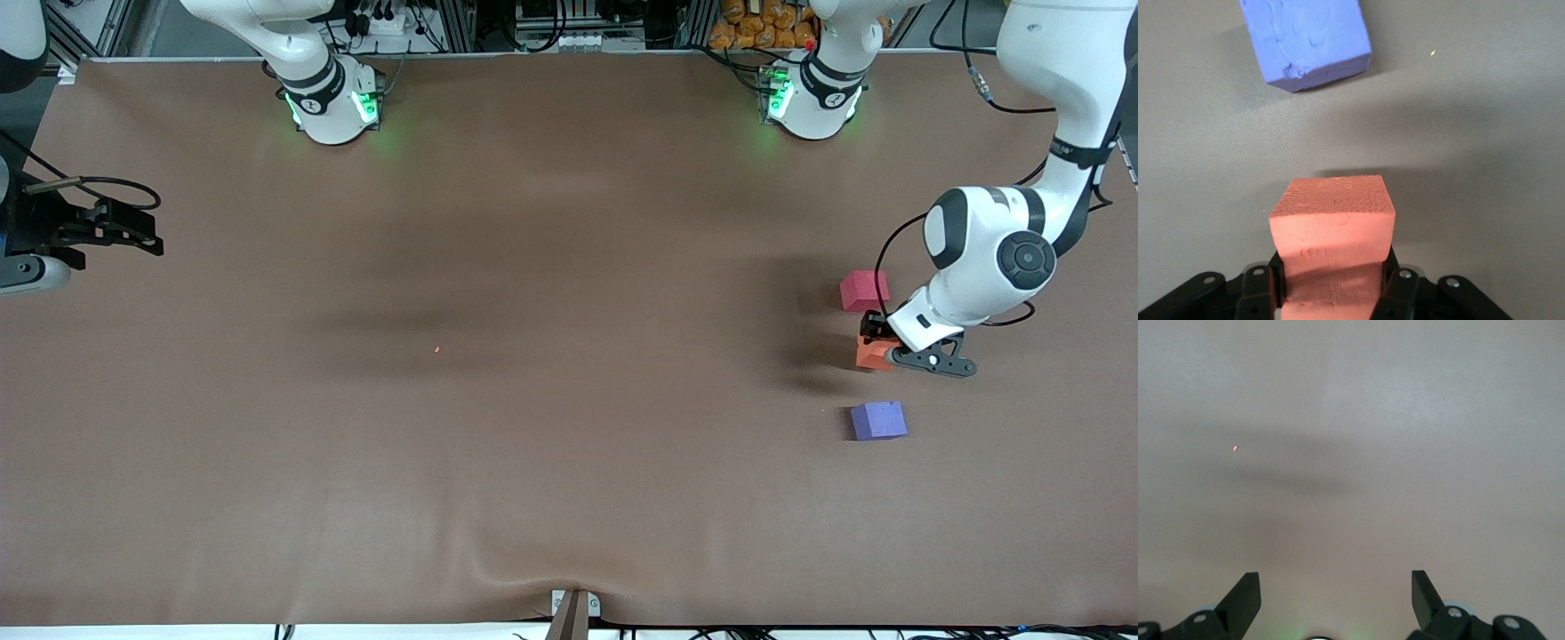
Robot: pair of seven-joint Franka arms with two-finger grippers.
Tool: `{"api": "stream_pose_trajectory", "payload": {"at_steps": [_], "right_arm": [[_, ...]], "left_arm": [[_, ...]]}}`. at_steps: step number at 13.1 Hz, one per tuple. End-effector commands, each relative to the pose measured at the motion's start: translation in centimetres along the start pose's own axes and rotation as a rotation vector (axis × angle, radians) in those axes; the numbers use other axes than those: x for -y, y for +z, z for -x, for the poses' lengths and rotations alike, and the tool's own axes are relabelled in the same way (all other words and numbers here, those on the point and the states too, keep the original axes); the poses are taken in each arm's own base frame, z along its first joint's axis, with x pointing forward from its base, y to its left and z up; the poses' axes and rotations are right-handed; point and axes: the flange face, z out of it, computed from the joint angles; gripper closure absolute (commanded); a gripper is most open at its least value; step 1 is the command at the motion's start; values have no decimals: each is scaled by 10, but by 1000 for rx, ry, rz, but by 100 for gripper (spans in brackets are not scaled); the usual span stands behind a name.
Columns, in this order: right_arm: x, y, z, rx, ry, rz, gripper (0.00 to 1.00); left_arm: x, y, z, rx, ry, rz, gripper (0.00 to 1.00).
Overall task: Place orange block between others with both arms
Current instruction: 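Place the orange cube between the pink and purple cubes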
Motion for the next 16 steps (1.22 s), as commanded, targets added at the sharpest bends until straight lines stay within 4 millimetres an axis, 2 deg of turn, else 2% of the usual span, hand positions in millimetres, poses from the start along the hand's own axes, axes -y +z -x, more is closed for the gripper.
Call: {"api": "stream_pose_trajectory", "payload": {"at_steps": [1,5,6,7,8,9,11,13,16], "right_arm": [[0,-3,0,1,-5,24,0],[1,-3,0,1,-6,23,0],[1,-3,0,1,-6,23,0],[1,-3,0,1,-6,23,0],[1,-3,0,-1,-6,23,0],[1,-3,0,-1,-6,23,0],[1,-3,0,1,-6,23,0],[1,-3,0,-1,-6,23,0],[1,-3,0,0,-6,21,0]], "left_arm": [[4,7,-3,-18,10,-7,100],[5,17,-7,-14,-14,4,100],[7,15,-9,-20,-16,3,88],[10,14,-9,-22,-21,1,36],[11,14,-9,-21,-21,1,0],[10,10,-13,-30,-30,1,0],[12,-13,-27,-43,-69,-8,0],[17,-57,-40,-34,-75,-22,0],[16,-151,-66,19,-101,-32,0]]}}
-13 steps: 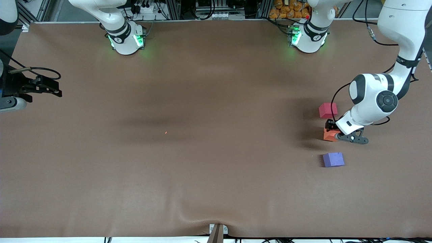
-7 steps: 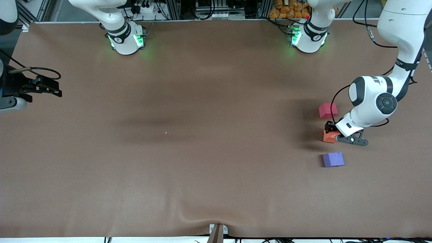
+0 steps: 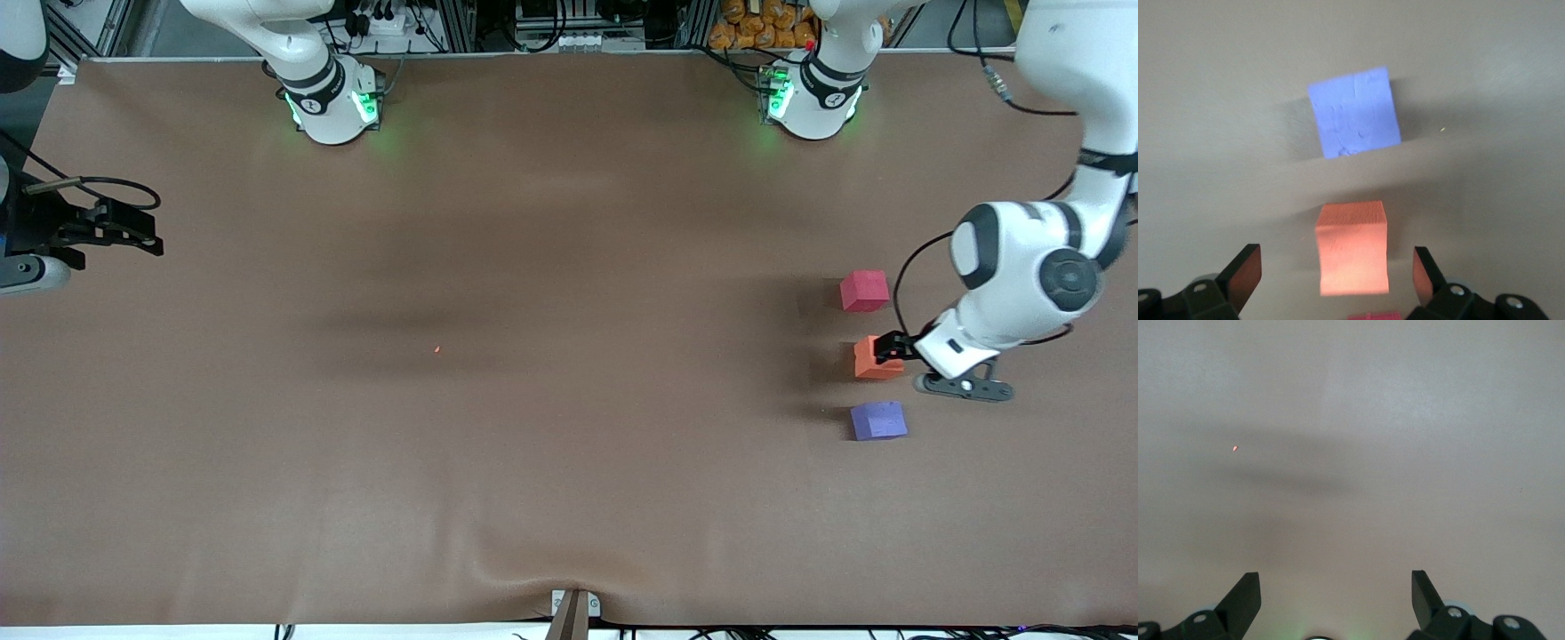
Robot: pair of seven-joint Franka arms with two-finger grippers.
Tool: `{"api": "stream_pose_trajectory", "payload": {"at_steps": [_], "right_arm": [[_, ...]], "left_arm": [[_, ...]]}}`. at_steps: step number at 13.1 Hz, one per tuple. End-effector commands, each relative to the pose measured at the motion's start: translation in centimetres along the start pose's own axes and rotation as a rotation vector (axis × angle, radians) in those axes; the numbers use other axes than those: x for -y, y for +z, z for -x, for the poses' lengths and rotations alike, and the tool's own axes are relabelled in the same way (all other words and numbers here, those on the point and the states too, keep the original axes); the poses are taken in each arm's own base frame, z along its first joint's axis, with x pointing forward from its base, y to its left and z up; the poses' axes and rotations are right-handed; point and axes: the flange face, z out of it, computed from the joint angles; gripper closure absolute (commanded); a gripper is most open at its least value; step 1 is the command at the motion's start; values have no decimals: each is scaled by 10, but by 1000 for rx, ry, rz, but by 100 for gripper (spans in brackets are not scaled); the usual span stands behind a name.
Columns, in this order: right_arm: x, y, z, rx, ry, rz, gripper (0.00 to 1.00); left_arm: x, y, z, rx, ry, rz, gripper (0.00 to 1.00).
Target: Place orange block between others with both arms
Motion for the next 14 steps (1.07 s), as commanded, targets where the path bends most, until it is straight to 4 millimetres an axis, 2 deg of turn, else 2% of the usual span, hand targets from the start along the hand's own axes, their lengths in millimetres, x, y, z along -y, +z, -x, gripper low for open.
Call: {"api": "stream_pose_trajectory", "payload": {"at_steps": [1,2,4,6,7,9,11,14], "right_arm": [[1,-4,0,-1,-6,21,0],[2,-4,0,-1,-7,21,0],[2,-3,0,0,-7,21,0],[2,-4,0,-2,-7,20,0],[2,-4,0,-2,-7,20,0],[2,-3,0,0,-6,18,0],[2,-4,0,-3,-8,19,0],[2,-5,0,-5,-8,19,0]], "left_arm": [[3,-95,-19,38,-54,-21,0],[10,-126,-24,45,-56,-26,0],[12,-181,-30,38,-60,-29,0],[-4,-219,-28,34,-80,12,0],[-12,-234,-21,35,-115,46,0],[-27,-284,4,-4,-206,59,0],[-41,-306,22,17,-234,46,0],[-44,-317,32,30,-237,54,0]]}}
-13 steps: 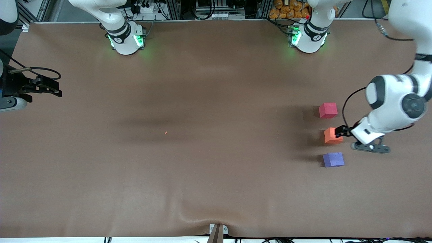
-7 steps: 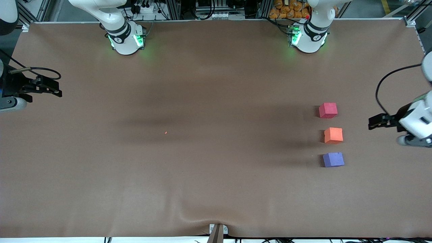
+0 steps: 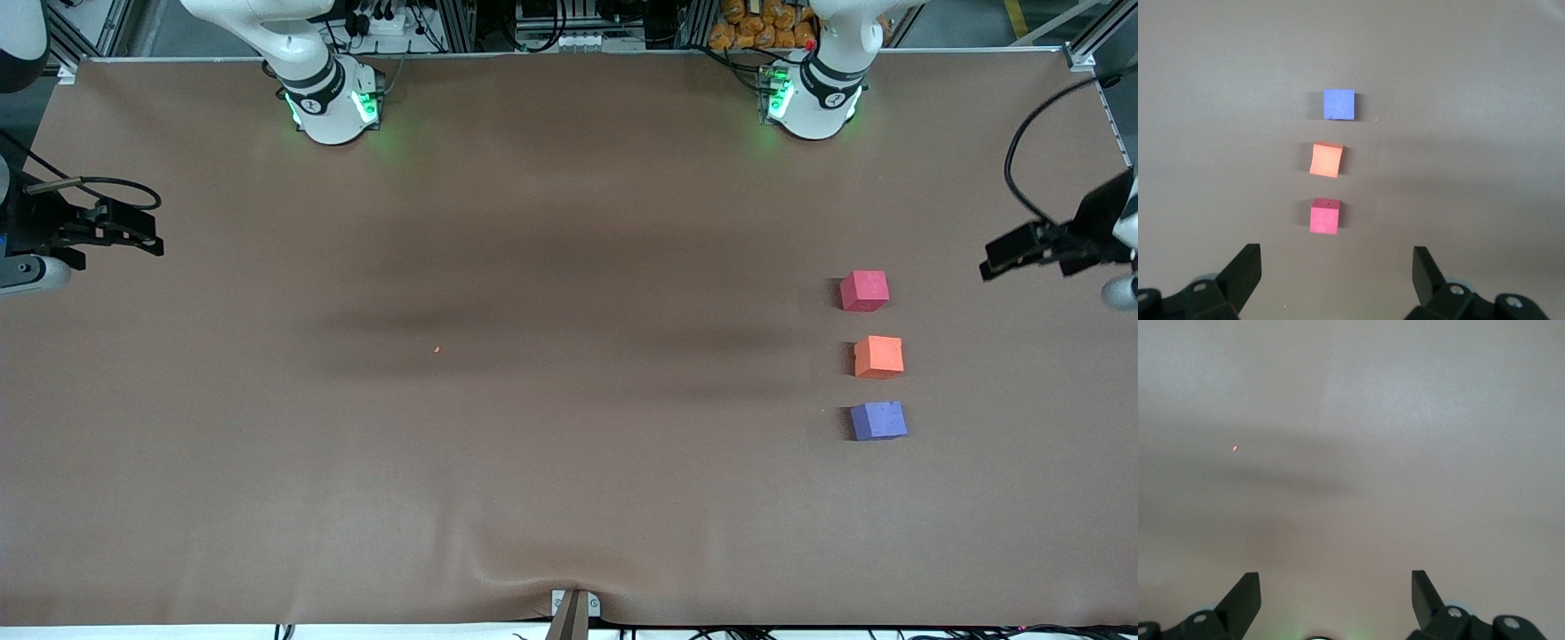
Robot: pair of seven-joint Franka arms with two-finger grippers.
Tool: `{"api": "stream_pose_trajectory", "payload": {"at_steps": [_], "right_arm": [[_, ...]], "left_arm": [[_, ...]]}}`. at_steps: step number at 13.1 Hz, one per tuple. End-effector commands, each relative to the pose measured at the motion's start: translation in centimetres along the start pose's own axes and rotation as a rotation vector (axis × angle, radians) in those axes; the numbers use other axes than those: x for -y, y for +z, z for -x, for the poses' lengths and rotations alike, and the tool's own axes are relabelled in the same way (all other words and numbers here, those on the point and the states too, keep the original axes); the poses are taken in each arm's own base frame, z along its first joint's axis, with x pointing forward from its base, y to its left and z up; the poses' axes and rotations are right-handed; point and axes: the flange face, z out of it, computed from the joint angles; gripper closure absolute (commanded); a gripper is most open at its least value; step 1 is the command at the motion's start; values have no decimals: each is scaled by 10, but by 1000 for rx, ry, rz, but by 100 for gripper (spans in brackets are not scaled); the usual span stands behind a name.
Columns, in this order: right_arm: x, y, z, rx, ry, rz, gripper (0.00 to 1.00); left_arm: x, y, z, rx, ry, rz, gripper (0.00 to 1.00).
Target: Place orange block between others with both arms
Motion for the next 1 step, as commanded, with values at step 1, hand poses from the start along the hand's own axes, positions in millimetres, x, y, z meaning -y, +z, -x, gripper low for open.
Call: {"api": "stream_pose_trajectory", "payload": {"at_steps": [1], "right_arm": [[3,-5,0,-4,-9,19,0]], "left_arm": [[-2,-4,8,20,-9,18,0]]}}
